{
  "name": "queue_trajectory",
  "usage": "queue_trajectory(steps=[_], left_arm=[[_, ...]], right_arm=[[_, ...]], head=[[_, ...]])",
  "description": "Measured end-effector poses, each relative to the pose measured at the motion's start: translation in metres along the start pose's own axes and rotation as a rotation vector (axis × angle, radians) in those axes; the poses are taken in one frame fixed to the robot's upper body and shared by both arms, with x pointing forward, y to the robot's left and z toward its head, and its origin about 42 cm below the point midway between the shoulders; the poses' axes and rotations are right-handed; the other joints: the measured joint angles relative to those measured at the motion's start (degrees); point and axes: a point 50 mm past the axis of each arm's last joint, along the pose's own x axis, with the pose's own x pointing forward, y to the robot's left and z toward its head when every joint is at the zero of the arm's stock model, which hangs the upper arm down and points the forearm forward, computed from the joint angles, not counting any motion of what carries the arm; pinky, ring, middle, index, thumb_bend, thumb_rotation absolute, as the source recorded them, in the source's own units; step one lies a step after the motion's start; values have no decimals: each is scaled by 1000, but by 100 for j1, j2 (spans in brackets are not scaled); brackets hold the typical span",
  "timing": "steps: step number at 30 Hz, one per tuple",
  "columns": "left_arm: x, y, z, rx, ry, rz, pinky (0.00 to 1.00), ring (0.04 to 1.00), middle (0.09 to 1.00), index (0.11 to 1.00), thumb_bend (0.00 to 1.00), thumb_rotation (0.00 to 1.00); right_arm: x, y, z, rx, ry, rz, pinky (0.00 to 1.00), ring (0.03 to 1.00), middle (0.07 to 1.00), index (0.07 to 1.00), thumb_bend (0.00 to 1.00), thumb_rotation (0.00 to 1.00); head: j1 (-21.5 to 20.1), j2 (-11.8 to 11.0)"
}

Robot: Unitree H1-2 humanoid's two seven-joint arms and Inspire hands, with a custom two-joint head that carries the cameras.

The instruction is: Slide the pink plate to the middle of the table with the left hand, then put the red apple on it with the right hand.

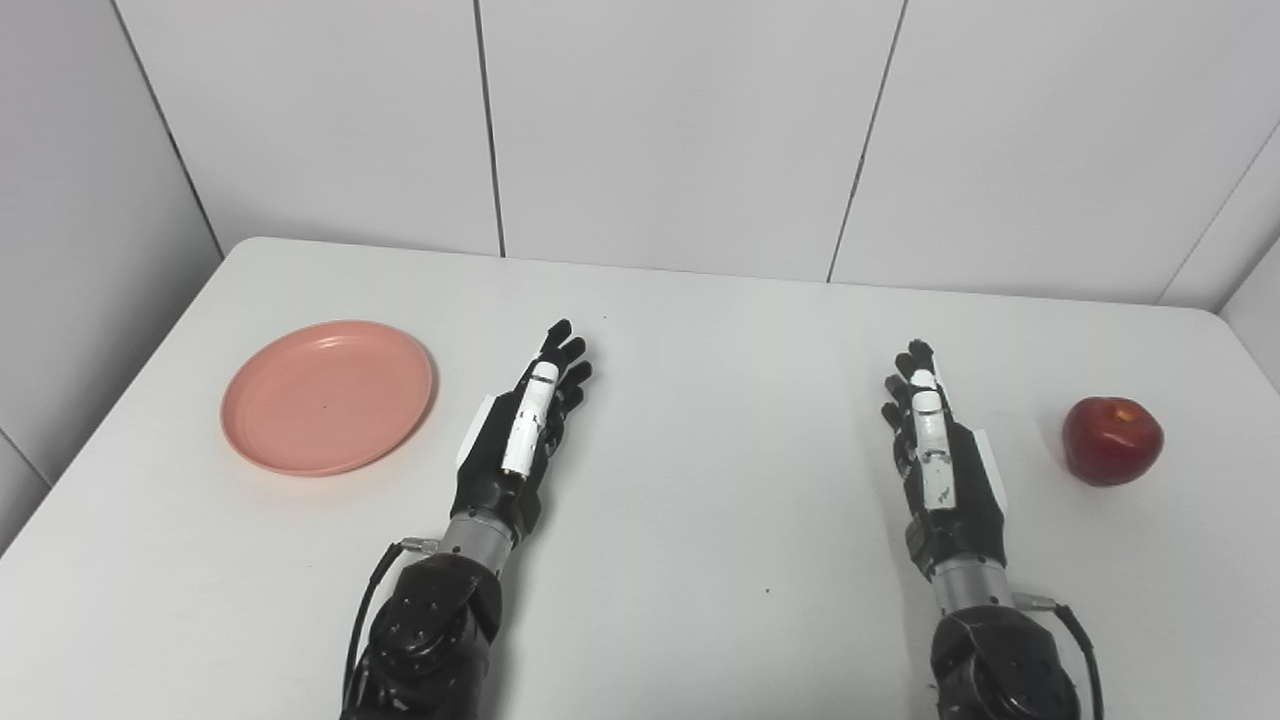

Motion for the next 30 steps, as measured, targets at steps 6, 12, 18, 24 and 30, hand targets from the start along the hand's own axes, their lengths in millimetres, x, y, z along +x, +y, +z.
queue_trajectory(steps=[6, 12, 18, 24, 30], left_arm=[[0, -1, 0, 1, 0, -3, 984, 954, 971, 960, 414, 1000], [0, -3, -1, 1, 4, -10, 987, 954, 968, 957, 407, 1000], [2, -12, -8, -16, 20, -17, 992, 958, 974, 962, 413, 1000], [3, -24, -16, 4, 27, -33, 990, 958, 974, 964, 411, 1000], [5, -35, -24, 7, 32, -40, 962, 953, 972, 962, 410, 1000]], right_arm=[[0, 0, 0, -3, 0, 0, 1000, 987, 989, 1000, 245, 1000], [0, -1, 0, -2, 0, -2, 1000, 991, 991, 999, 240, 1000], [-2, -7, -2, -17, 9, 8, 1000, 996, 998, 1000, 218, 1000], [-5, -20, -5, -17, 22, 14, 1000, 1000, 1000, 1000, 224, 1000], [-8, -24, -7, 17, 27, 32, 1000, 1000, 1000, 1000, 171, 1000]], head=[[-9, -9], [333, -158], [807, -377], [1380, -615], [1669, -764]])
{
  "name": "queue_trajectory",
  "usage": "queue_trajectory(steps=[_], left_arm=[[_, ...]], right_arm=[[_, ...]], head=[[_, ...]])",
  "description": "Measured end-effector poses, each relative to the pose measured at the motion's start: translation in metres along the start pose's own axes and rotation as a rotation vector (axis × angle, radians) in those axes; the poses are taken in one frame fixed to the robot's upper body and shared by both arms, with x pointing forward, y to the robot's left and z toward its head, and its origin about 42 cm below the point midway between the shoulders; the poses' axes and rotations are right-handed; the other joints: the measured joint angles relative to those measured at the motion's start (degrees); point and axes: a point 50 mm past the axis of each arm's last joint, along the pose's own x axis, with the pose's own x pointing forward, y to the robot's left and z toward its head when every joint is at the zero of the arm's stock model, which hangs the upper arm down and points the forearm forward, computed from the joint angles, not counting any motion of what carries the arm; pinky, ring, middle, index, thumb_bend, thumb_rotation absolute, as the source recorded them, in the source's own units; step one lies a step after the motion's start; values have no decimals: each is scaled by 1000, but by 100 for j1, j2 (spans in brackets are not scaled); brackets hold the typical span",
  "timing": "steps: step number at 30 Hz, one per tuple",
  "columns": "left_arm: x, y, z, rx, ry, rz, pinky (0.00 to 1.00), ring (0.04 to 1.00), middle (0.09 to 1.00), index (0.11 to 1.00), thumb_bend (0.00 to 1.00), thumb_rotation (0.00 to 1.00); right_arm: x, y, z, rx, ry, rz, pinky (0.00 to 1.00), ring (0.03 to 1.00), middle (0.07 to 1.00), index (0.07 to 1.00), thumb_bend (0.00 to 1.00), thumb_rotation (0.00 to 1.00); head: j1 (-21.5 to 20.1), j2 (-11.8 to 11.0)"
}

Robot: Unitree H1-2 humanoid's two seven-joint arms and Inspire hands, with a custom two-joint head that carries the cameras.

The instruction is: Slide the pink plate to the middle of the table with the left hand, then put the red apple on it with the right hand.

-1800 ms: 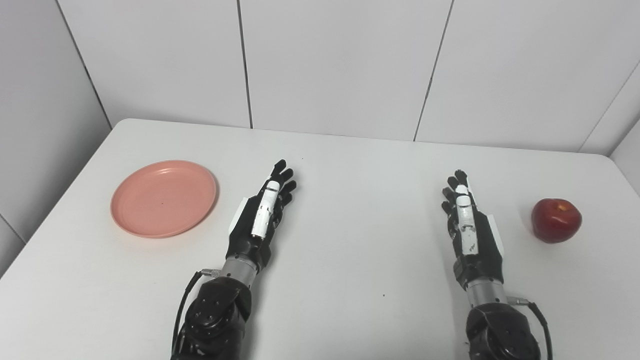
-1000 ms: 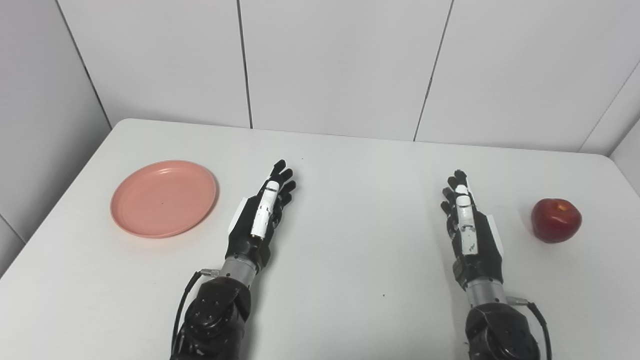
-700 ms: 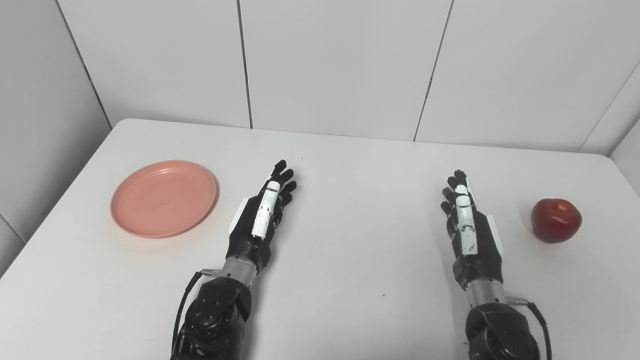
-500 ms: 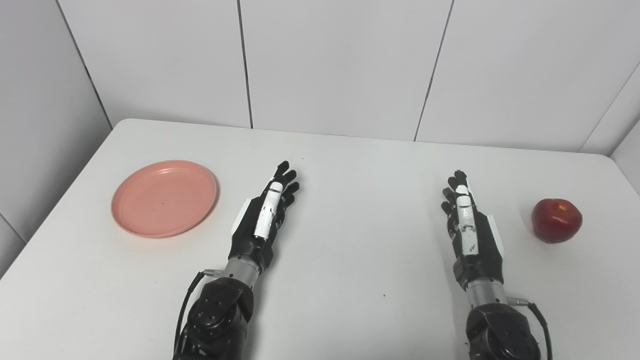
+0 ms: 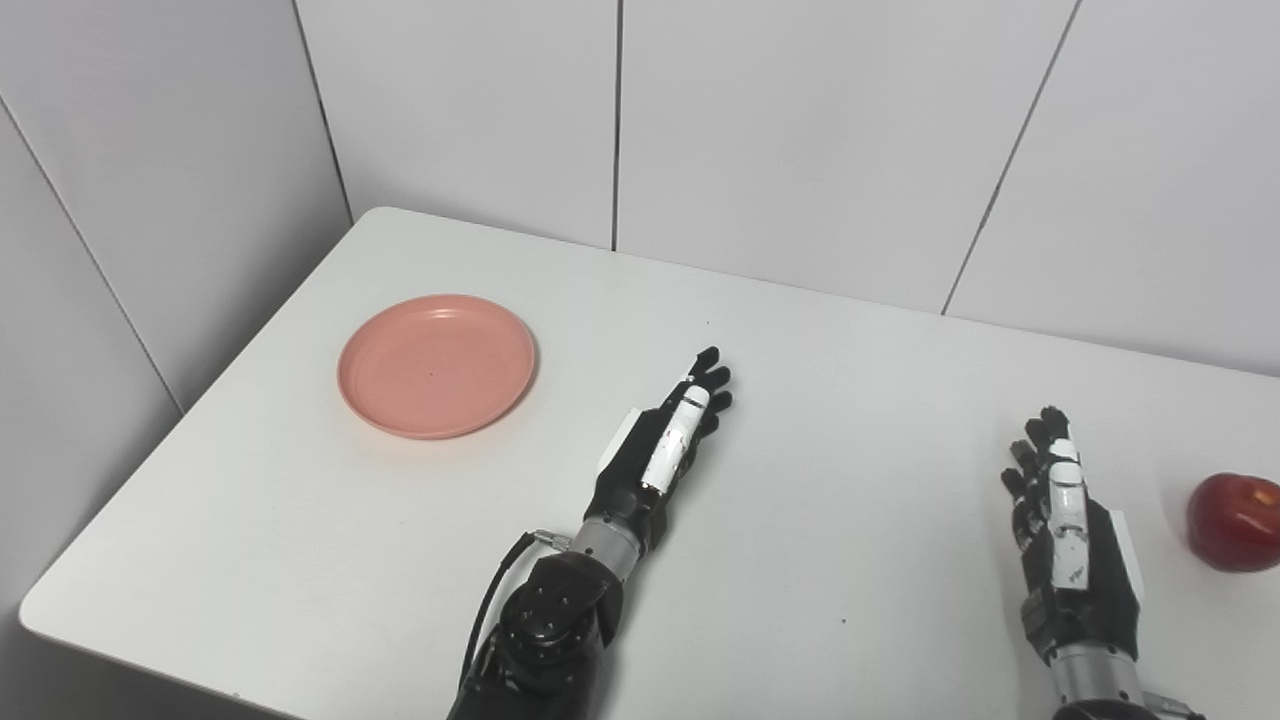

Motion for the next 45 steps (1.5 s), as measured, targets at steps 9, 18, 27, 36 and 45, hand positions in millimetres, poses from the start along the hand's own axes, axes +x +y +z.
queue_trajectory(steps=[9, 18, 27, 36, 45], left_arm=[[1, -2, -1, 15, -8, 2, 945, 941, 959, 951, 403, 1000], [1, -3, -1, 19, -11, 2, 955, 942, 958, 951, 404, 1000], [3, -3, 16, 41, -58, 2, 959, 939, 954, 943, 397, 1000], [4, 2, 40, 67, -111, -6, 941, 924, 942, 933, 415, 1000], [10, 18, 76, 91, -191, 22, 926, 913, 936, 916, 392, 1000]], right_arm=[[0, 0, 2, 6, -6, 2, 1000, 1000, 1000, 1000, 163, 1000], [-1, 0, 9, 2, -32, 7, 1000, 1000, 1000, 1000, 144, 1000], [-1, 1, 9, 7, -29, 4, 1000, 1000, 1000, 1000, 114, 1000], [-2, 3, 11, 8, -30, 5, 1000, 1000, 1000, 1000, 97, 1000], [-3, 6, 16, 13, -32, 14, 1000, 1000, 1000, 1000, 99, 1000]], head=[[79, -9], [185, -18], [361, -53], [413, -79], [466, -88]])
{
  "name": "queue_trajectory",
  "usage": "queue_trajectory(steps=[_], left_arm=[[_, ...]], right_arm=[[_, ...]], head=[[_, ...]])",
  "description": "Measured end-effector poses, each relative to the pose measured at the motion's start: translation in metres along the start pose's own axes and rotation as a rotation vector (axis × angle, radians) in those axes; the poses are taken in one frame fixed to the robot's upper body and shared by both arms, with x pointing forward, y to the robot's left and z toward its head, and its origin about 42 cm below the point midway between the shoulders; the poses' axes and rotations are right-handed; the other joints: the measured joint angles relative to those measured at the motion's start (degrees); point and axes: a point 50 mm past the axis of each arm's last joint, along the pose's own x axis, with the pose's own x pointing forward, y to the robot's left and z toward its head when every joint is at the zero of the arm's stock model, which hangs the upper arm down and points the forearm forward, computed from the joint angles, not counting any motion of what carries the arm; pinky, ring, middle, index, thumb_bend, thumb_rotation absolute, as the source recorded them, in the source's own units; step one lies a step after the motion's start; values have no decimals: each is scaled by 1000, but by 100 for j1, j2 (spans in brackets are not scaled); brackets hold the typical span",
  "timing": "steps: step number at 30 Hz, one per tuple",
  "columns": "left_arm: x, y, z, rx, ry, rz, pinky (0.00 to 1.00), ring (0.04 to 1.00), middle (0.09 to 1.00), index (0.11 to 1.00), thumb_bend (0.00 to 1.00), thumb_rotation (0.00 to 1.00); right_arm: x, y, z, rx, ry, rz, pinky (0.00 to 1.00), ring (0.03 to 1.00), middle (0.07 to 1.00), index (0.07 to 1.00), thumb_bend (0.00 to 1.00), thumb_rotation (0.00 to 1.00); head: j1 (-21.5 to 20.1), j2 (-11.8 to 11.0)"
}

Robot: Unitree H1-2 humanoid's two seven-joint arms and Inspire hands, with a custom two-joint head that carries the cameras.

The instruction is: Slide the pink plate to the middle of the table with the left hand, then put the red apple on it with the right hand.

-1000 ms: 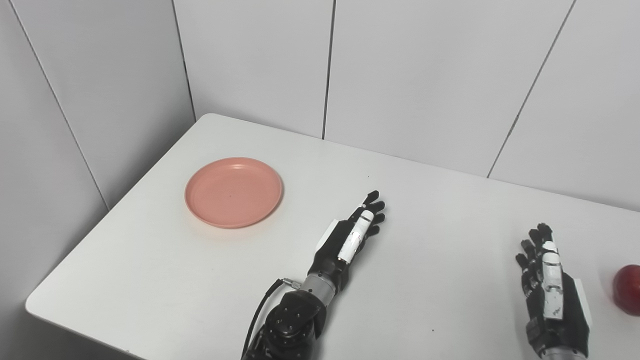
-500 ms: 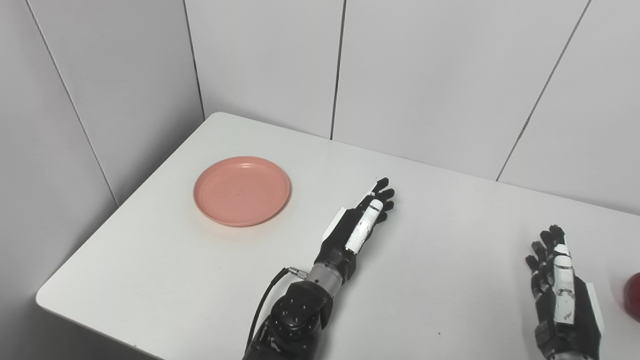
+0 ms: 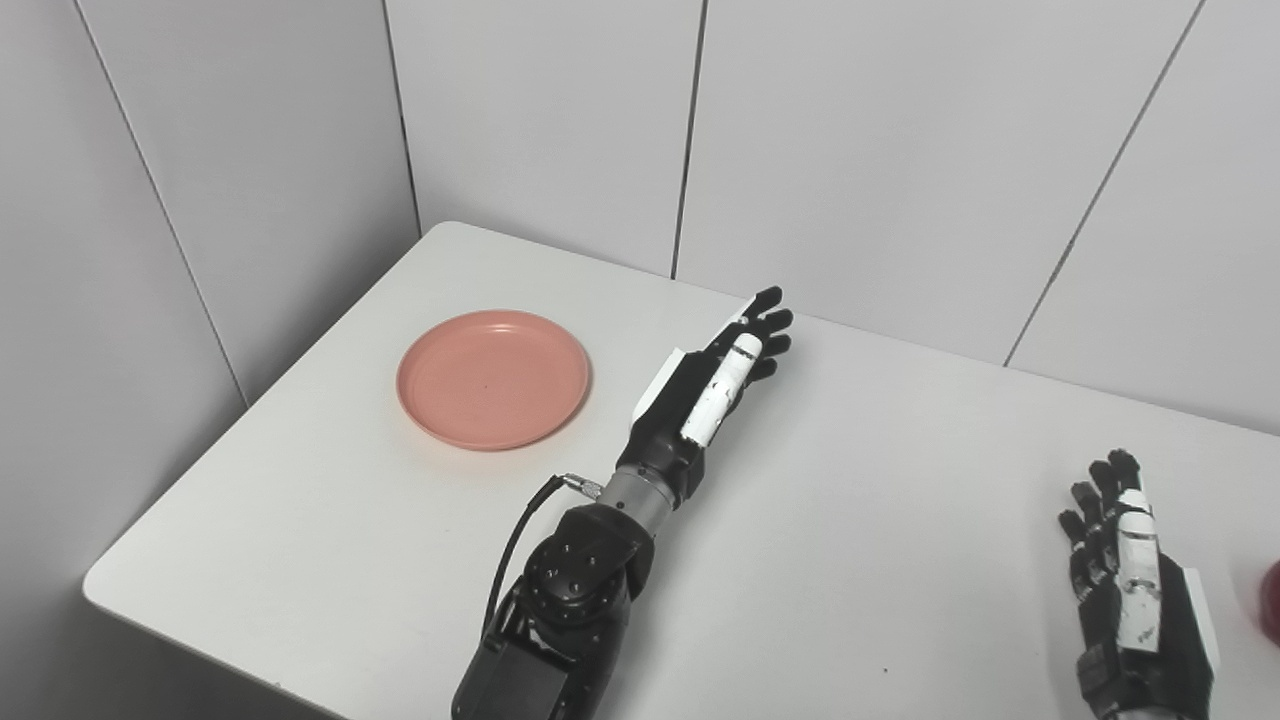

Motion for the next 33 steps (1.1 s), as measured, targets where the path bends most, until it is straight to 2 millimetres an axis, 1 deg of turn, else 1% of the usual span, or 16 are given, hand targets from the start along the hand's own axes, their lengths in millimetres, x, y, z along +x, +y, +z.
queue_trajectory(steps=[4, 8, 11, 18, 24, 28, 33], left_arm=[[5, 10, 12, -8, -20, 22, 942, 927, 940, 914, 393, 1000], [11, 26, 23, 2, -35, 45, 914, 911, 924, 902, 397, 1000], [13, 40, 31, 18, -60, 78, 927, 918, 934, 917, 403, 1000], [17, 74, 51, 52, -113, 173, 908, 911, 919, 899, 413, 1000], [17, 104, 62, 89, -135, 232, 886, 904, 910, 887, 401, 1000], [18, 125, 70, 95, -150, 292, 893, 906, 911, 890, 409, 1000], [18, 147, 70, 70, -145, 355, 890, 901, 906, 881, 379, 1000]], right_arm=[[0, 0, -1, -1, 21, -3, 1000, 1000, 1000, 1000, 102, 1000], [0, 0, -1, -4, 31, -6, 1000, 1000, 1000, 1000, 101, 1000], [0, 0, -1, -2, 39, -8, 1000, 1000, 1000, 1000, 86, 1000], [-1, 0, 0, 0, 38, -7, 1000, 1000, 1000, 1000, 82, 1000], [-1, 0, 0, -1, 39, -7, 1000, 1000, 1000, 1000, 76, 1000], [-1, 0, 0, 1, 39, -8, 1000, 1000, 1000, 1000, 77, 1000], [-1, -1, 0, 3, 39, -8, 1000, 1000, 1000, 1000, 76, 1000]], head=[[35, 0], [35, -9], [44, 0], [62, 9], [79, 9], [88, 9], [106, 17]])
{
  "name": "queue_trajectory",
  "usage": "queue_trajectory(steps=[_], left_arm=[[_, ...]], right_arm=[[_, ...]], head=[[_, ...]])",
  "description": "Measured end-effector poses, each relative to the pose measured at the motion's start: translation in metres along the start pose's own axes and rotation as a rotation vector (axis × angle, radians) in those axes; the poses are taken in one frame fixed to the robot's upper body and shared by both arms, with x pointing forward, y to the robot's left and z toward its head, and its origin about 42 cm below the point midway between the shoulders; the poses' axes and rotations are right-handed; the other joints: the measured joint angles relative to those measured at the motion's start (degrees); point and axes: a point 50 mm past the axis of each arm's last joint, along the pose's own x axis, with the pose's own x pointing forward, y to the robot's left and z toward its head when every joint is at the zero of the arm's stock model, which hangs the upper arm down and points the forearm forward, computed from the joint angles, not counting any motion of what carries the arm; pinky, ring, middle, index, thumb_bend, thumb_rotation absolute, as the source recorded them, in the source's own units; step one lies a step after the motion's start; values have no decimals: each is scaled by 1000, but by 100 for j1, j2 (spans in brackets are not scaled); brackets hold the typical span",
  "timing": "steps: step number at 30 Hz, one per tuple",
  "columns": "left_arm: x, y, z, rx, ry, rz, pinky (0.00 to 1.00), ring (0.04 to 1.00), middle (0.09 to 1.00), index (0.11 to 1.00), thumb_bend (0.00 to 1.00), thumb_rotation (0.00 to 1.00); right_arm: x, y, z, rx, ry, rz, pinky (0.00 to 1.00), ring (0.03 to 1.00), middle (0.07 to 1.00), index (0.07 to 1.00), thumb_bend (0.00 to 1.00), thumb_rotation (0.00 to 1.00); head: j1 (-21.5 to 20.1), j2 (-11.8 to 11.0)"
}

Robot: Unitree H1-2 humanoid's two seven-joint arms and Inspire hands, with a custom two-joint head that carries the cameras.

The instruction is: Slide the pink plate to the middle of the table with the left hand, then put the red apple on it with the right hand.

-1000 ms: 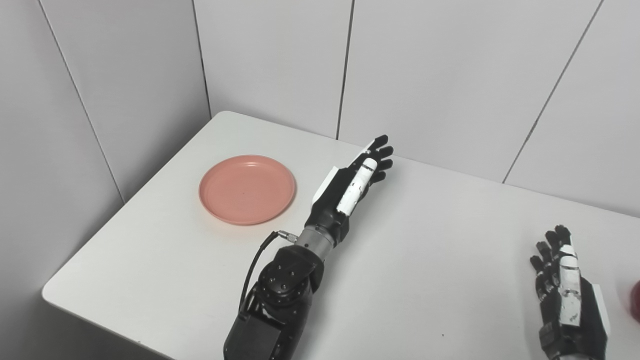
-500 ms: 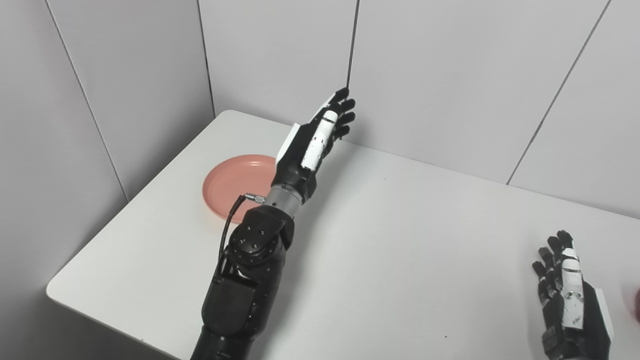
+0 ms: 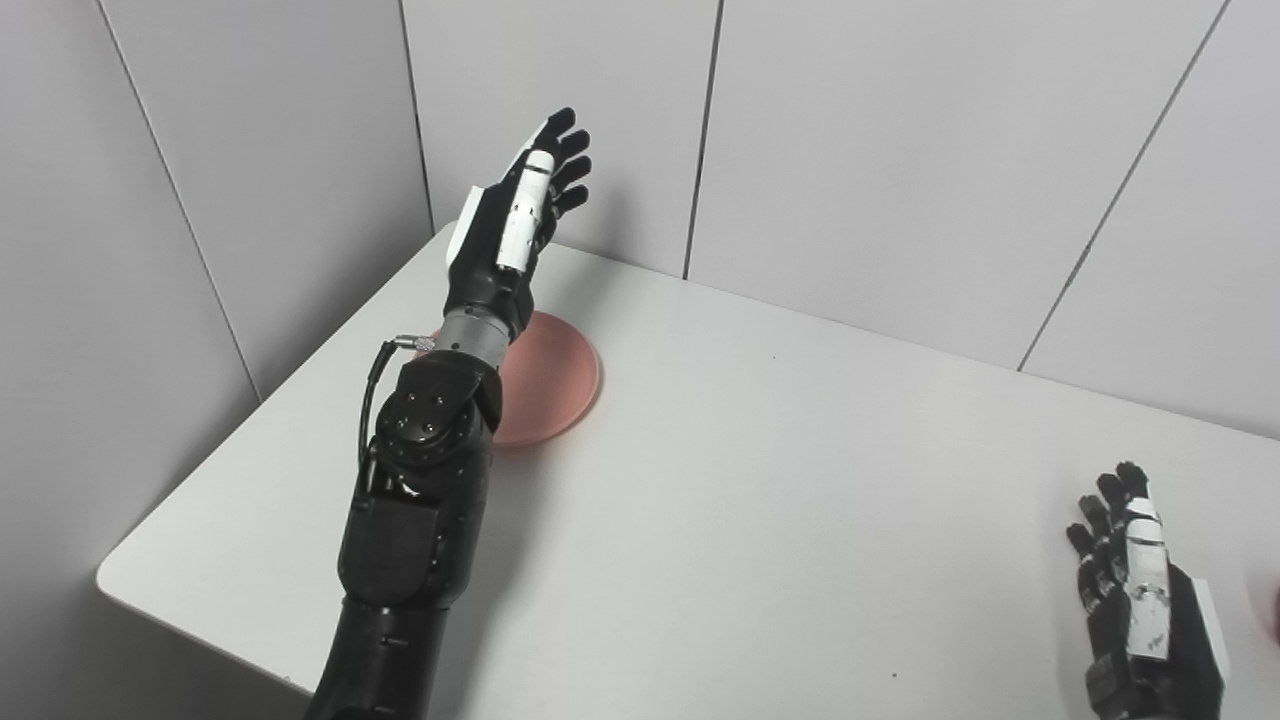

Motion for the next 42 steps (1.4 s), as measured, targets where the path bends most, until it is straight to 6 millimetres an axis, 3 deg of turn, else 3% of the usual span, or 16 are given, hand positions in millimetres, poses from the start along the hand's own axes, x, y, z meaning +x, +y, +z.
queue_trajectory(steps=[15, 21, 30, 42], left_arm=[[10, 58, -7, 18, 13, 177, 871, 874, 880, 858, 348, 1000], [12, 75, -18, 14, 44, 232, 841, 862, 871, 847, 345, 1000], [14, 98, -38, 21, 105, 286, 830, 862, 869, 846, 381, 1000], [11, 106, -54, 7, 124, 308, 852, 861, 862, 837, 348, 1000]], right_arm=[[0, -2, 1, -4, -1, -1, 1000, 1000, 1000, 1000, 57, 1000], [0, -2, 1, -3, -1, 2, 1000, 1000, 1000, 1000, 59, 1000], [0, -2, 1, -3, -2, 3, 1000, 1000, 1000, 1000, 54, 1000], [0, -2, 2, 9, -5, 13, 1000, 1000, 1000, 1000, 54, 1000]], head=[[53, 18], [62, 18], [62, 18], [70, 53]])
